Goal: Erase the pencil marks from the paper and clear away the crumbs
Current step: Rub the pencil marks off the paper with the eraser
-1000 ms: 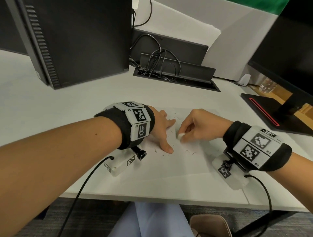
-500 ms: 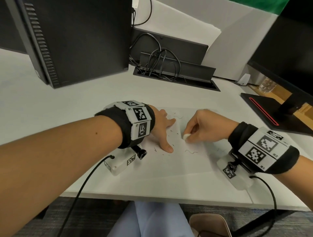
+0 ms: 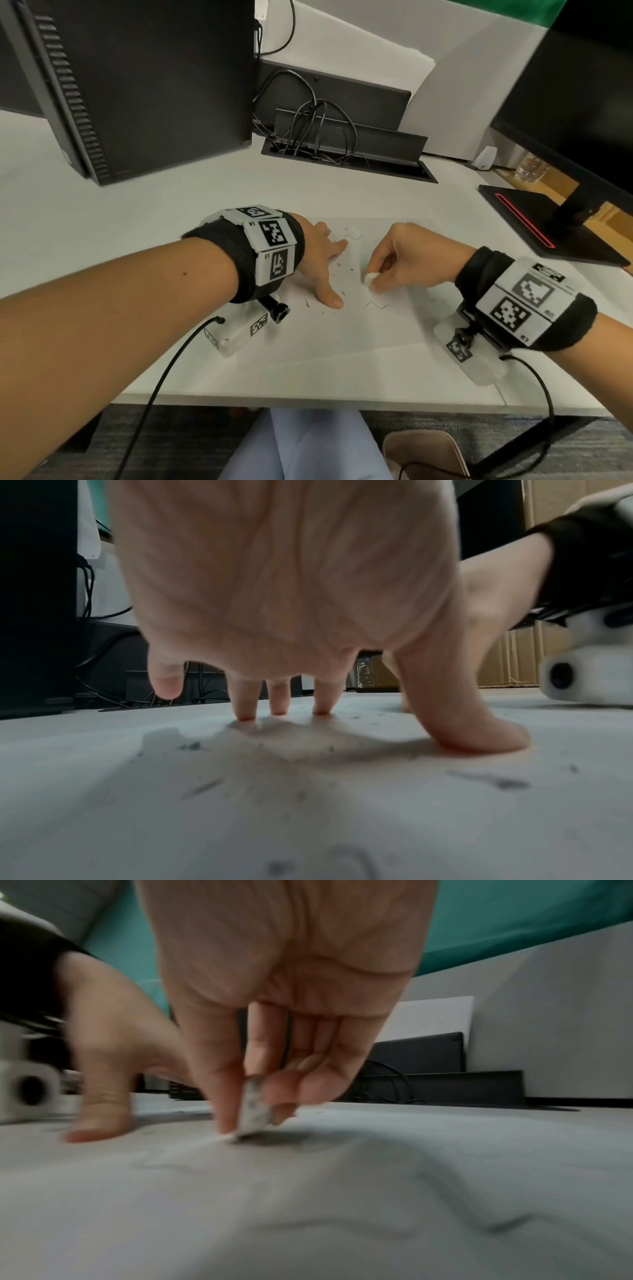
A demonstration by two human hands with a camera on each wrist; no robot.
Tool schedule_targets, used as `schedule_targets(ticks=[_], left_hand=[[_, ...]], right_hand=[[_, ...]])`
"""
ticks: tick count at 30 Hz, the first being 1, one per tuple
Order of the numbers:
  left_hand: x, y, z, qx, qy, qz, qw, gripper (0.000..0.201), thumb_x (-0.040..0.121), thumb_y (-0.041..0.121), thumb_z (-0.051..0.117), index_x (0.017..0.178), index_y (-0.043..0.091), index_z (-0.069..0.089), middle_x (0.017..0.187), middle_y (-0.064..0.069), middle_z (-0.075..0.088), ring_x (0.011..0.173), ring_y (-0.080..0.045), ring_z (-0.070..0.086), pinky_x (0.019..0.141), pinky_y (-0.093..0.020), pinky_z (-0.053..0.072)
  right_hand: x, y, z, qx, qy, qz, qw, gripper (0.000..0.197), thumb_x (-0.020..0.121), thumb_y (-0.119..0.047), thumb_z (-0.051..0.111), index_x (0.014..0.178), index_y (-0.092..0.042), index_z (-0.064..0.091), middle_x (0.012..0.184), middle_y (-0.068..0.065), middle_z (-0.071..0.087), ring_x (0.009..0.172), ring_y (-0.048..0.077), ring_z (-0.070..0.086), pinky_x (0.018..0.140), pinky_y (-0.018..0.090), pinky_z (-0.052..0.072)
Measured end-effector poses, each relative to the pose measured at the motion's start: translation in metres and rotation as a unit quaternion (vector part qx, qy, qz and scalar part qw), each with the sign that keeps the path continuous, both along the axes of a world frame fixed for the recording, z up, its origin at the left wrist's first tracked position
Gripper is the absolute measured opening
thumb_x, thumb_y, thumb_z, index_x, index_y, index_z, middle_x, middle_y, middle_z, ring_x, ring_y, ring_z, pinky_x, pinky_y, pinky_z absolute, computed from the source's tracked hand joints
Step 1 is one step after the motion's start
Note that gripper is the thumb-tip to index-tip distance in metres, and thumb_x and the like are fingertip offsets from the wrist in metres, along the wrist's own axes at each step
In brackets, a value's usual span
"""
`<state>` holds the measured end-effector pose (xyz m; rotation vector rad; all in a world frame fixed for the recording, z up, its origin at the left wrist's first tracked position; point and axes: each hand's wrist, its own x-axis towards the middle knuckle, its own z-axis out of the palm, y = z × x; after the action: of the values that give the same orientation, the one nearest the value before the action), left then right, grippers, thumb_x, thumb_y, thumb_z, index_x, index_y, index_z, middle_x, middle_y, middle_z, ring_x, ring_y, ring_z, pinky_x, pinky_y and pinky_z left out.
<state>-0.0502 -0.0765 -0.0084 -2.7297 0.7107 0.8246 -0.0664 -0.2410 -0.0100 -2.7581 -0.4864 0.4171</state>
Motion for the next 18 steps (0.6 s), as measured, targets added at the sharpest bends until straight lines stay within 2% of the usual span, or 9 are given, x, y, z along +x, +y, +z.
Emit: schedule_targets(ticks=[2, 5, 8, 10, 12, 16, 18], left_hand=[[0.001, 0.0, 0.001, 0.004, 0.0, -0.001, 1.0, 0.105, 0.078, 0.065, 0.056, 0.148, 0.031, -0.014, 0.157, -0.001, -0.015, 0.146, -0.021, 0.003, 0.114, -0.042, 0.016], [0.001, 0.0, 0.0, 0.001, -0.003, -0.002, 1.0, 0.106, 0.077, 0.066, 0.056, 0.148, 0.032, -0.013, 0.158, 0.0, -0.014, 0.146, -0.021, 0.005, 0.114, -0.043, 0.017], [0.002, 0.0, -0.001, -0.003, 0.003, 0.001, 1.0, 0.106, 0.077, 0.066, 0.057, 0.148, 0.032, -0.014, 0.157, 0.001, -0.015, 0.146, -0.021, 0.003, 0.114, -0.042, 0.016], [0.004, 0.0, -0.001, -0.002, 0.002, 0.0, 1.0, 0.106, 0.076, 0.067, 0.056, 0.148, 0.032, -0.014, 0.157, 0.001, -0.015, 0.146, -0.021, 0.002, 0.115, -0.043, 0.015], [0.004, 0.0, -0.001, -0.003, -0.001, 0.0, 1.0, 0.106, 0.076, 0.067, 0.056, 0.148, 0.032, -0.013, 0.158, 0.001, -0.014, 0.146, -0.021, 0.001, 0.115, -0.044, 0.014], [0.005, 0.001, -0.002, -0.004, -0.003, -0.006, 1.0, 0.105, 0.076, 0.066, 0.057, 0.148, 0.032, -0.012, 0.158, 0.002, -0.014, 0.146, -0.022, -0.002, 0.115, -0.044, 0.01], [0.006, 0.002, -0.003, -0.008, -0.007, -0.01, 1.0, 0.105, 0.076, 0.066, 0.058, 0.148, 0.032, -0.011, 0.158, 0.004, -0.013, 0.146, -0.021, -0.001, 0.116, -0.044, 0.01]], right_hand=[[-0.001, 0.002, -0.001, 0.004, 0.0, 0.011, 1.0, 0.008, 0.077, -0.017, 0.072, 0.083, -0.017, 0.077, 0.071, -0.019, 0.068, 0.062, -0.004, 0.059, 0.066, 0.007, 0.046], [0.005, -0.001, 0.001, -0.014, -0.037, -0.017, 0.999, 0.008, 0.079, -0.016, 0.07, 0.083, -0.014, 0.076, 0.08, -0.006, 0.073, 0.064, 0.002, 0.058, 0.064, 0.008, 0.045], [0.004, -0.002, 0.0, -0.006, -0.013, -0.008, 1.0, 0.007, 0.078, -0.014, 0.07, 0.082, -0.013, 0.076, 0.073, -0.008, 0.07, 0.063, 0.005, 0.06, 0.062, 0.007, 0.046], [0.003, -0.004, 0.0, 0.01, -0.004, -0.018, 1.0, 0.006, 0.077, -0.015, 0.072, 0.082, -0.014, 0.076, 0.077, -0.006, 0.073, 0.07, 0.01, 0.065, 0.065, 0.009, 0.048], [0.003, -0.006, 0.001, 0.008, -0.01, -0.027, 1.0, 0.007, 0.077, -0.014, 0.071, 0.083, -0.014, 0.076, 0.08, -0.003, 0.074, 0.068, 0.009, 0.064, 0.062, 0.006, 0.046], [0.001, -0.008, 0.001, -0.01, -0.003, -0.023, 1.0, 0.009, 0.078, -0.014, 0.071, 0.085, -0.015, 0.076, 0.084, -0.003, 0.074, 0.071, 0.007, 0.062, 0.07, 0.016, 0.049], [0.005, -0.014, 0.003, -0.024, -0.023, -0.042, 0.999, 0.01, 0.079, -0.015, 0.07, 0.088, -0.014, 0.076, 0.087, -0.002, 0.074, 0.071, 0.006, 0.06, 0.071, 0.015, 0.048]])
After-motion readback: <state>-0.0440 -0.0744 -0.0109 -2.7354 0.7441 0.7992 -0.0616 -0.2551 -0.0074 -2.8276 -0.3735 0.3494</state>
